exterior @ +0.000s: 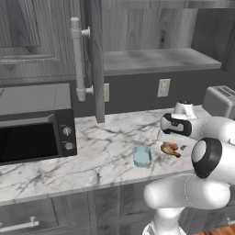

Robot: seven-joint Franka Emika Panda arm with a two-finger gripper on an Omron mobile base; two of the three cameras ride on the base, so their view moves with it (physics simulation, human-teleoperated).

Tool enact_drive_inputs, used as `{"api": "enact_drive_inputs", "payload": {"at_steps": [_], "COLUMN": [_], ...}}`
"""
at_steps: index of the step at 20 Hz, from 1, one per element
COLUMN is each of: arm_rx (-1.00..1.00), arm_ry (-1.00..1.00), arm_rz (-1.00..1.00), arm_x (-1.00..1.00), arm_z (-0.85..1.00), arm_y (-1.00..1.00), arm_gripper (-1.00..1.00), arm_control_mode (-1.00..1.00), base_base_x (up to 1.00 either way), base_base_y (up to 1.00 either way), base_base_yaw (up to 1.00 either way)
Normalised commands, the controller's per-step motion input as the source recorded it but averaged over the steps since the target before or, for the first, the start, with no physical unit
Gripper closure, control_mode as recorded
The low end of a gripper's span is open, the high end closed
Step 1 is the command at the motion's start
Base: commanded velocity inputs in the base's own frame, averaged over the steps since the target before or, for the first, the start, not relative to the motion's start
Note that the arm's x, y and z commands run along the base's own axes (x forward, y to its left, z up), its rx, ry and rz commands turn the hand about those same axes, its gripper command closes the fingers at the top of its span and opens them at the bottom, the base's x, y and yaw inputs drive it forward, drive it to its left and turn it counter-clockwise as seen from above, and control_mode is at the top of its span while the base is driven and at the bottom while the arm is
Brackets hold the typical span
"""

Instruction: Retrieve the tupperware from the cabinet, then place the raw meat into the tupperware to avoid contamination.

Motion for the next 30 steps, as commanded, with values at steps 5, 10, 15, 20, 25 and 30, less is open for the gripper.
{"api": "enact_drive_inputs", "payload": {"at_steps": [5,10,15,20,25,30], "arm_rx": [0.0,-0.01,-0.02,-0.01,0.0,0.0], "arm_ry": [0.11,0.05,0.0,0.0,0.0,-0.03], "arm_rz": [0.04,0.15,0.17,0.15,0.12,0.11], "arm_x": [-0.19,-0.01,0.01,0.0,0.03,0.18], "arm_z": [-0.01,-0.09,-0.12,-0.26,-0.3,-0.18], "arm_y": [-0.09,-0.05,0.0,0.0,0.02,-0.1], "arm_gripper": [-1.0,-1.0,-1.0,-1.0,-1.0,-1.0], "arm_control_mode": [-1.0,-1.0,-1.0,-1.0,-1.0,-1.0], "base_base_x": [0.0,0.0,0.0,0.0,0.0,0.0], "base_base_y": [0.0,0.0,0.0,0.0,0.0,0.0], "base_base_yaw": [0.0,0.0,0.0,0.0,0.0,0.0]}}
